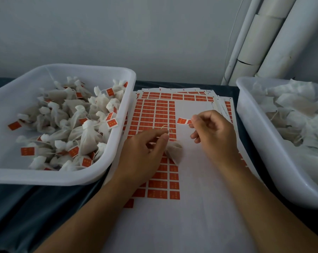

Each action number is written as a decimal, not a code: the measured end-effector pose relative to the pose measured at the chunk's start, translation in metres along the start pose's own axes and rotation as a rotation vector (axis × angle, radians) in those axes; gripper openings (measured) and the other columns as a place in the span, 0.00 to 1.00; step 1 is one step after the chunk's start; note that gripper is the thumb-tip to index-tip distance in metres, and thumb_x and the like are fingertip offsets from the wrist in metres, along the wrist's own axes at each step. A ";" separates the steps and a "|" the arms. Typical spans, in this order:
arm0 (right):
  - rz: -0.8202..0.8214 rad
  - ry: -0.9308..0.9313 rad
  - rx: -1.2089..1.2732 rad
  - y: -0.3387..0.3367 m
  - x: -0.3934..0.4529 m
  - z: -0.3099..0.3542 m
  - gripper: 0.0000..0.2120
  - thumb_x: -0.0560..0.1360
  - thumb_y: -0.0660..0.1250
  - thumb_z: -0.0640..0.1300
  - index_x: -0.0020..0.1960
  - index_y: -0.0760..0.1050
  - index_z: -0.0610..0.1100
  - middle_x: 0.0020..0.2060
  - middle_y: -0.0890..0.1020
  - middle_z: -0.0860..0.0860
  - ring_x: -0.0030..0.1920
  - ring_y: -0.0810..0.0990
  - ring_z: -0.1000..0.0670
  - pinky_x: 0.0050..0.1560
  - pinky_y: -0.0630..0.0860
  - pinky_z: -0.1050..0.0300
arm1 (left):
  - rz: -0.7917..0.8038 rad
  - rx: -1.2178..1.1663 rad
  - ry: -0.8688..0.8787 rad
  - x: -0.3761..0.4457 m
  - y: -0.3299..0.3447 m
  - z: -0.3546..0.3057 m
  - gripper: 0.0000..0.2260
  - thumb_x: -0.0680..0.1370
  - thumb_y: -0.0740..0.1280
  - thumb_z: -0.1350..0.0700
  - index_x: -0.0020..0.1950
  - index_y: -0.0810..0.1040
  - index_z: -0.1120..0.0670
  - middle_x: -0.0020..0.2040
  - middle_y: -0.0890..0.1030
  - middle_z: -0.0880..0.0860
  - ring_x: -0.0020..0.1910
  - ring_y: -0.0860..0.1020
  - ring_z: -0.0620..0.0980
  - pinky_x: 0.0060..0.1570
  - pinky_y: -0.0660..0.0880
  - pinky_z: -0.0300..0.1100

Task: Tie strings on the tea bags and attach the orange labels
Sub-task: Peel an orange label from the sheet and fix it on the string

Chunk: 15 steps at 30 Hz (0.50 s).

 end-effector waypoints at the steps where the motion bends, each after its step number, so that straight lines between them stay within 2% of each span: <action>1: 0.005 -0.008 0.003 0.001 0.000 0.000 0.07 0.79 0.69 0.54 0.51 0.78 0.51 0.42 0.84 0.59 0.39 0.85 0.55 0.37 0.79 0.68 | -0.015 -0.052 0.005 0.001 -0.001 0.000 0.14 0.79 0.62 0.40 0.61 0.80 0.39 0.54 0.78 0.30 0.52 0.76 0.24 0.51 0.72 0.20; 4: 0.015 -0.023 0.030 0.003 -0.002 0.003 0.07 0.79 0.71 0.50 0.55 0.77 0.53 0.44 0.84 0.60 0.40 0.86 0.54 0.38 0.81 0.66 | -0.057 -0.207 0.009 0.002 -0.005 -0.002 0.10 0.81 0.69 0.51 0.61 0.83 0.45 0.57 0.82 0.36 0.55 0.80 0.32 0.57 0.77 0.31; 8: 0.061 -0.048 0.128 0.006 -0.003 0.011 0.10 0.79 0.69 0.49 0.60 0.76 0.53 0.42 0.85 0.58 0.39 0.85 0.51 0.37 0.81 0.63 | -0.021 -0.347 -0.005 0.002 -0.004 -0.006 0.09 0.80 0.70 0.57 0.59 0.84 0.49 0.57 0.85 0.40 0.56 0.83 0.40 0.57 0.81 0.43; 11: 0.073 -0.057 0.219 0.006 -0.007 0.017 0.07 0.79 0.68 0.48 0.57 0.77 0.55 0.39 0.84 0.55 0.37 0.84 0.49 0.36 0.80 0.62 | 0.023 -0.375 -0.011 0.000 -0.001 -0.008 0.10 0.80 0.71 0.59 0.59 0.84 0.49 0.55 0.85 0.39 0.52 0.85 0.42 0.54 0.83 0.42; 15: 0.103 -0.091 0.272 0.010 -0.012 0.026 0.07 0.79 0.68 0.45 0.56 0.77 0.53 0.37 0.83 0.54 0.35 0.83 0.49 0.35 0.80 0.63 | 0.073 -0.396 0.000 -0.004 0.002 -0.012 0.11 0.79 0.71 0.61 0.58 0.82 0.48 0.49 0.86 0.41 0.42 0.86 0.47 0.41 0.83 0.38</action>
Point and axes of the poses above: each hand's wrist, its own x-axis towards the middle knuckle, its own y-axis out of the palm, z = x × y, the point moved 7 cm from there along x, towards the middle knuckle
